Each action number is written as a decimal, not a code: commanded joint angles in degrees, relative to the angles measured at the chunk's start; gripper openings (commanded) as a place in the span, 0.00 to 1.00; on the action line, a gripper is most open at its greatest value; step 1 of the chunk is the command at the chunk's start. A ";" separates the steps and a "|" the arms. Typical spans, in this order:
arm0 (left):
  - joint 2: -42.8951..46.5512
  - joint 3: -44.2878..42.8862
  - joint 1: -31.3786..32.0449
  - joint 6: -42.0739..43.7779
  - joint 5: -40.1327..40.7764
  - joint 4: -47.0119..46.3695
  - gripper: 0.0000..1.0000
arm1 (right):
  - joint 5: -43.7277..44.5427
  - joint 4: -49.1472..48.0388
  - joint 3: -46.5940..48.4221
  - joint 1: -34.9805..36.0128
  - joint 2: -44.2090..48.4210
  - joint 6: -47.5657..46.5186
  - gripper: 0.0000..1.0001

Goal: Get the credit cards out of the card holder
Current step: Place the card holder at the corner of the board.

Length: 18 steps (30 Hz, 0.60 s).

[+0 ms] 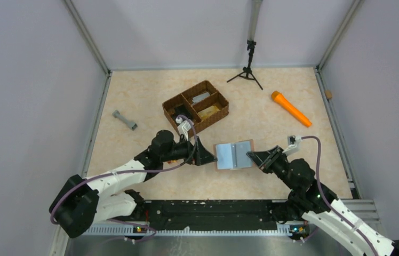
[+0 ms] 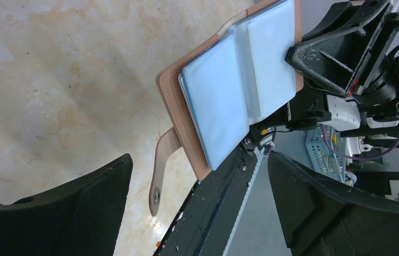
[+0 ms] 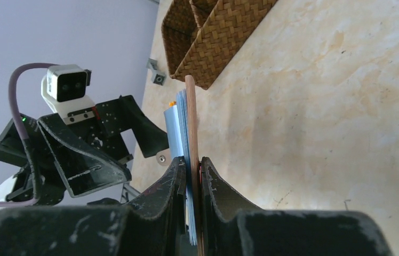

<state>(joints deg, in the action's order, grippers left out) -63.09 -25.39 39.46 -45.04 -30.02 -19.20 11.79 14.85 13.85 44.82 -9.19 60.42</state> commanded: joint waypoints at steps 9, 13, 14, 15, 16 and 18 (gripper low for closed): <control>-9.73 0.78 -0.08 -4.44 -5.87 -19.12 0.89 | -6.49 -16.63 -3.87 -0.28 -5.60 7.12 0.00; -13.44 1.79 -0.09 -5.67 -5.76 -23.31 0.44 | -8.37 -18.80 -6.17 -0.26 -8.55 8.33 0.00; -14.15 1.83 -0.07 -5.50 -5.89 -23.41 0.35 | -8.33 -17.67 -5.97 -0.26 -9.47 7.44 0.03; -14.72 1.82 -0.04 -5.14 -6.08 -23.26 0.25 | -8.02 -16.12 -5.30 -0.30 -10.36 5.95 0.13; -15.14 1.87 -0.06 -4.90 -6.00 -22.97 0.16 | -7.79 -13.60 -4.35 -0.24 -11.07 4.21 0.21; -15.82 1.52 -0.08 -3.76 -4.88 -20.28 0.03 | -7.08 -9.05 -2.01 -0.26 -12.41 -0.09 0.38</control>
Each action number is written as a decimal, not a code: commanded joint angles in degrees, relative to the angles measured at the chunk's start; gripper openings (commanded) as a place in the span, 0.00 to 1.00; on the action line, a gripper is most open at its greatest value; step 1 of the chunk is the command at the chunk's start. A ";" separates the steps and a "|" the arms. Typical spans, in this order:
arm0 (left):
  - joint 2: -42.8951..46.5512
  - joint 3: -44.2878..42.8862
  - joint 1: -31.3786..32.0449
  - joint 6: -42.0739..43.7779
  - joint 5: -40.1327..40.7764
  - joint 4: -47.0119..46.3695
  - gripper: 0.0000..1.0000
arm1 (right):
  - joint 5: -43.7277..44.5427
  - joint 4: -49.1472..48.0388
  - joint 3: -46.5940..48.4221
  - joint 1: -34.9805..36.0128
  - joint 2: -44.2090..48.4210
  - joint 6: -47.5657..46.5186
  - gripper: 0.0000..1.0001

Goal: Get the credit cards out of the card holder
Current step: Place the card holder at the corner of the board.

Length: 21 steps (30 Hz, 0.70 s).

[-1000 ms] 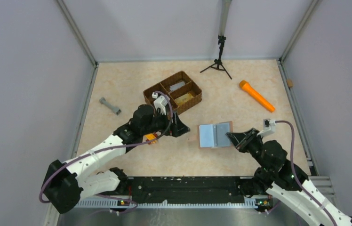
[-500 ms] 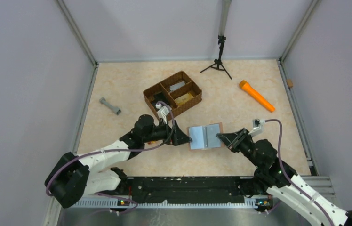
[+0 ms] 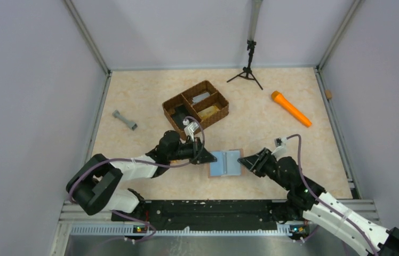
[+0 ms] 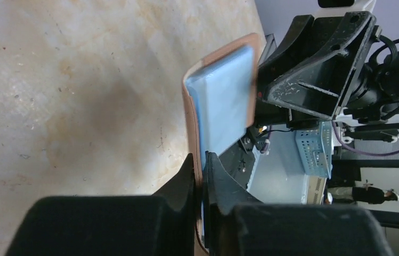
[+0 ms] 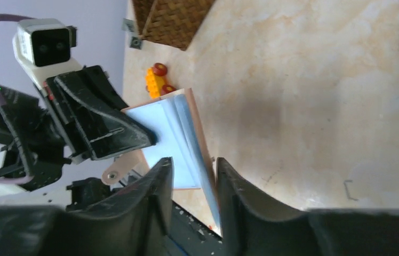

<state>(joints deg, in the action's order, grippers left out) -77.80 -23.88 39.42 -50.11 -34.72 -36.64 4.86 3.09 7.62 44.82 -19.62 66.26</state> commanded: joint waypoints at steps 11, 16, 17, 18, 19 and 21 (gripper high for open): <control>-11.68 -6.50 2.42 8.71 3.53 14.77 0.00 | -2.72 13.91 12.97 -0.26 -13.89 -22.78 0.69; -13.28 -7.69 3.59 9.90 5.89 17.14 0.00 | -7.39 8.72 11.81 -0.17 -20.25 -22.32 0.57; -13.30 -7.86 3.76 10.08 6.35 17.62 0.00 | -7.89 7.71 11.61 -0.17 -20.87 -22.34 0.55; -13.34 -8.07 3.94 10.23 6.53 18.07 0.00 | -8.13 7.20 11.47 -0.17 -21.36 -22.31 0.53; -13.41 -8.21 4.06 10.39 6.59 18.24 0.00 | -8.31 6.73 11.39 -0.17 -21.88 -22.31 0.51; -13.49 -8.57 4.32 10.53 6.87 18.75 0.00 | -9.26 5.61 11.12 -0.17 -22.83 -22.50 0.44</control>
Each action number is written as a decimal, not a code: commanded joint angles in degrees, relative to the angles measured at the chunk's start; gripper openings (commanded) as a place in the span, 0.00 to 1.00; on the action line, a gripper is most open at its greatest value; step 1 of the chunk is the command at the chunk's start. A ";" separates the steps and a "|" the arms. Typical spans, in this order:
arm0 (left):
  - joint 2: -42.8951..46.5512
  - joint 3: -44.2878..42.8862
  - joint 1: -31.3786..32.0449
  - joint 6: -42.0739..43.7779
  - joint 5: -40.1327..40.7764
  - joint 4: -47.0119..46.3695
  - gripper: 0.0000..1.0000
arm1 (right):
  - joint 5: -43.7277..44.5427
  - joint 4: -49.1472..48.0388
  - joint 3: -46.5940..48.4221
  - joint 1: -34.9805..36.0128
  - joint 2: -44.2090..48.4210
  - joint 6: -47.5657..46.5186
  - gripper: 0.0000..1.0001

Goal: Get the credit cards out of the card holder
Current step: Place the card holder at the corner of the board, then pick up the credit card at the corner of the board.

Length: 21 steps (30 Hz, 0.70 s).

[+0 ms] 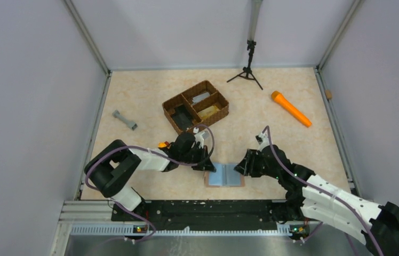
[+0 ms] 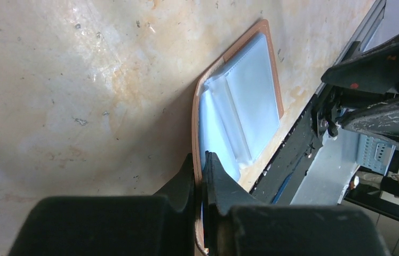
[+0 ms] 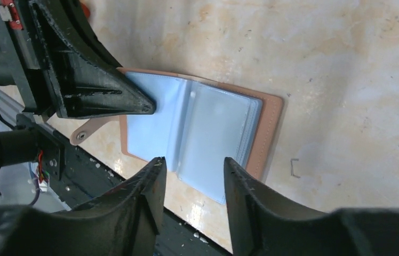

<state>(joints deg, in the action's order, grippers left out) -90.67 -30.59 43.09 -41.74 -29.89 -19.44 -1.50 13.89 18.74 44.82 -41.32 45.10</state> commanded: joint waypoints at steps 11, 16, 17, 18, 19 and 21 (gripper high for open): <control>-1.30 -2.78 1.27 2.41 2.52 2.27 0.00 | -1.66 -6.31 -2.24 -0.08 -5.25 -1.41 0.25; -1.26 -2.80 1.62 2.24 2.55 2.40 0.00 | -1.91 -7.89 -3.43 -0.08 -7.64 -1.03 0.21; -1.26 -2.83 1.64 2.27 2.57 2.46 0.00 | -2.07 -8.38 -3.79 -0.08 -8.15 -1.00 0.21; -1.22 -2.87 1.70 2.27 2.59 2.44 0.00 | -2.10 -9.03 -4.13 -0.09 -8.62 -0.92 0.21; -1.18 -2.89 1.74 2.31 2.60 2.51 0.00 | -2.18 -9.60 -4.52 -0.08 -9.13 -0.90 0.21; -1.17 -2.85 1.88 2.24 2.49 2.63 0.00 | -2.17 -10.37 -4.89 -0.09 -9.99 -0.84 0.21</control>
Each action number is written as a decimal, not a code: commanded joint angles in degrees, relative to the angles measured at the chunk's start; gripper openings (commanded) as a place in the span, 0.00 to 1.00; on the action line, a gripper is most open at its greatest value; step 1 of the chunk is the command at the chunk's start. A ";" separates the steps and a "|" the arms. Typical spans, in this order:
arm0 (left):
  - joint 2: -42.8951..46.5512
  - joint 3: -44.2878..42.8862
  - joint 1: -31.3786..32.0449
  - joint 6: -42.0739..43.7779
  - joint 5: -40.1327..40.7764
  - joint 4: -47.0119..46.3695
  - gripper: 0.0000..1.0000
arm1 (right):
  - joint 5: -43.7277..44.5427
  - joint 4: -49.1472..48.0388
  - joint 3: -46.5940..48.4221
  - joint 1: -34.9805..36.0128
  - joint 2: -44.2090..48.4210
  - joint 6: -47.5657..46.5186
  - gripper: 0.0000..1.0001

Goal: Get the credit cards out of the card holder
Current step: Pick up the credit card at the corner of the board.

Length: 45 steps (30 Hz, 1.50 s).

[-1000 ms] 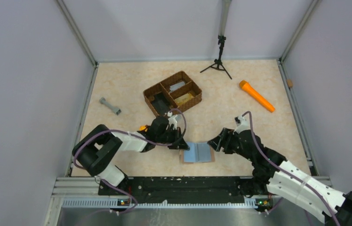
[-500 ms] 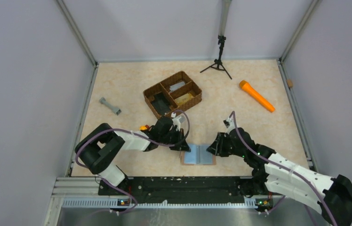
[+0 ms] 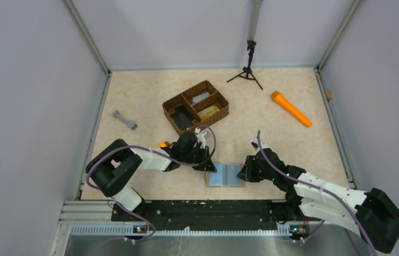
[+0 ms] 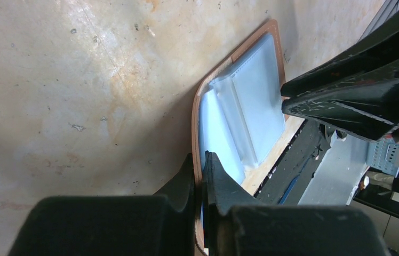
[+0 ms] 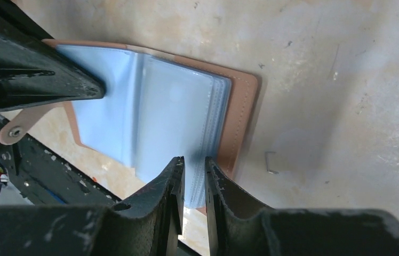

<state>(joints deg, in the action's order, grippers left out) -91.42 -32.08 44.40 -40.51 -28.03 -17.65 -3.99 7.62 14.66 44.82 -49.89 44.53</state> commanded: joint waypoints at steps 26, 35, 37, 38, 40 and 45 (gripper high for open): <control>-3.28 -4.42 2.26 0.94 0.45 1.64 0.00 | -2.60 -10.18 3.48 4.03 -7.59 -1.03 0.03; -3.41 -4.40 2.35 0.91 0.62 1.74 0.00 | -5.40 -15.13 4.66 5.63 -11.51 -0.21 0.16; -3.33 -4.29 2.31 0.66 0.69 1.68 0.00 | -6.90 -17.58 4.08 5.70 -11.51 0.25 0.24; -3.35 -4.23 2.30 0.51 0.71 1.57 0.00 | -7.37 -18.45 3.75 5.71 -11.40 0.47 0.27; -3.18 -4.02 2.27 0.26 0.82 1.49 0.01 | -7.46 -18.88 3.61 5.72 -11.16 0.42 0.33; -2.00 -3.55 2.29 -0.42 1.33 1.26 0.20 | -8.22 -19.93 3.32 5.83 -12.18 0.90 0.28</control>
<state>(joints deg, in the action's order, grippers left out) -94.17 -35.48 46.48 -40.69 -27.55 -15.27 -10.57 -7.99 17.02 49.80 -61.39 45.06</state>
